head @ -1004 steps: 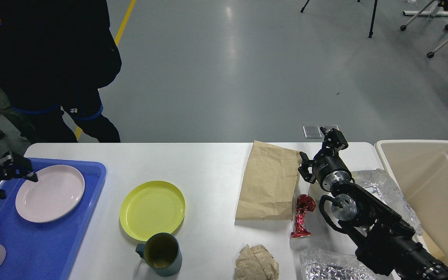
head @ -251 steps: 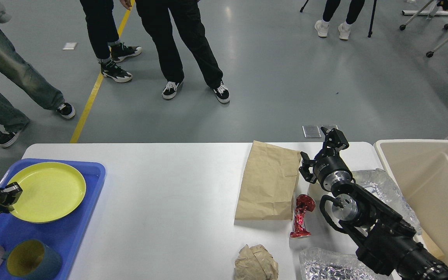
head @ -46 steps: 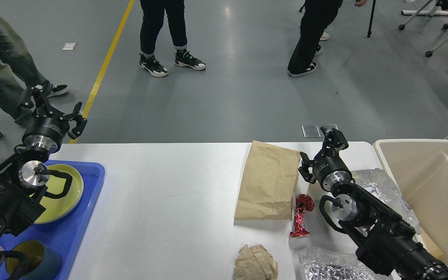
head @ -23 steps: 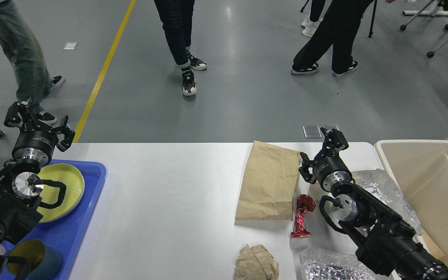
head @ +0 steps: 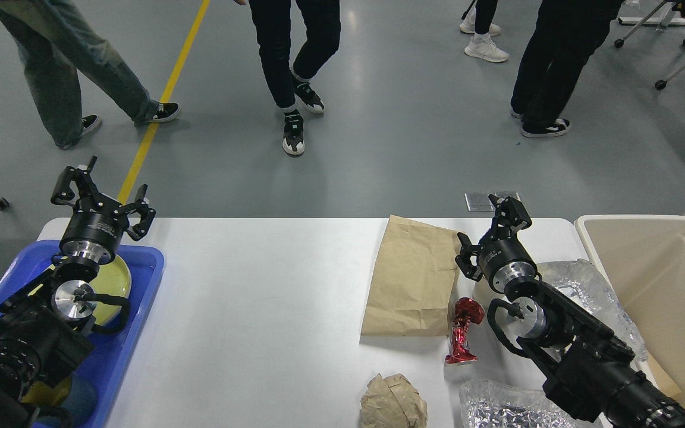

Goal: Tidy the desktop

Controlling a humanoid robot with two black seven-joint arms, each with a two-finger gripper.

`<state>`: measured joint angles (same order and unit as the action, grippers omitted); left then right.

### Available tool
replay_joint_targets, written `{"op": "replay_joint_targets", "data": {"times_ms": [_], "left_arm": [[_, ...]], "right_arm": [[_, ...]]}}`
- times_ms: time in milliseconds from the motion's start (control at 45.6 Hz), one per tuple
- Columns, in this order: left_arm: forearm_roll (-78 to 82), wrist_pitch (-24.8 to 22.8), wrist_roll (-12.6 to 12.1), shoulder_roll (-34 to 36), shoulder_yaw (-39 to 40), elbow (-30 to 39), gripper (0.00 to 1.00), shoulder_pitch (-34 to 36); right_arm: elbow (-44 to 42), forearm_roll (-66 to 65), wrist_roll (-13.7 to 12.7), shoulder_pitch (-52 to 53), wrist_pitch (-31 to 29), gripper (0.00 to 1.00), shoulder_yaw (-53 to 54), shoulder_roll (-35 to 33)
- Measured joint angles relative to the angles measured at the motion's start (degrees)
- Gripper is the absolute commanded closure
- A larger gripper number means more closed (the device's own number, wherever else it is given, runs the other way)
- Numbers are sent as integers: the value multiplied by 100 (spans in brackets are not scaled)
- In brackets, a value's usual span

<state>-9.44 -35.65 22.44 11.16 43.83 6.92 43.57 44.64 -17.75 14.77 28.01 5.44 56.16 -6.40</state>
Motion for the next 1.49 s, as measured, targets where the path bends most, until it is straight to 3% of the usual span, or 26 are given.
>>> {"op": "replay_joint_targets", "data": {"times_ms": [219,964,1184,1490], "left_arm": [[6,-406,33,-110,11,3,4,-80],[-4,-207,79,-171,-15,-7,4,-99],[4,-216,225,-261,-23,-7,4,-94],[4,-223,239,-264,-17,-5,4,-94]], "right_arm": [[-8,-1,0,0,0,0,0,-2],[-8,-1,0,3,7,0,0,-2],[-9,-1,0,3,7,0,0,-2],[-13,-1,0,4,7,0,0,-2]]}}
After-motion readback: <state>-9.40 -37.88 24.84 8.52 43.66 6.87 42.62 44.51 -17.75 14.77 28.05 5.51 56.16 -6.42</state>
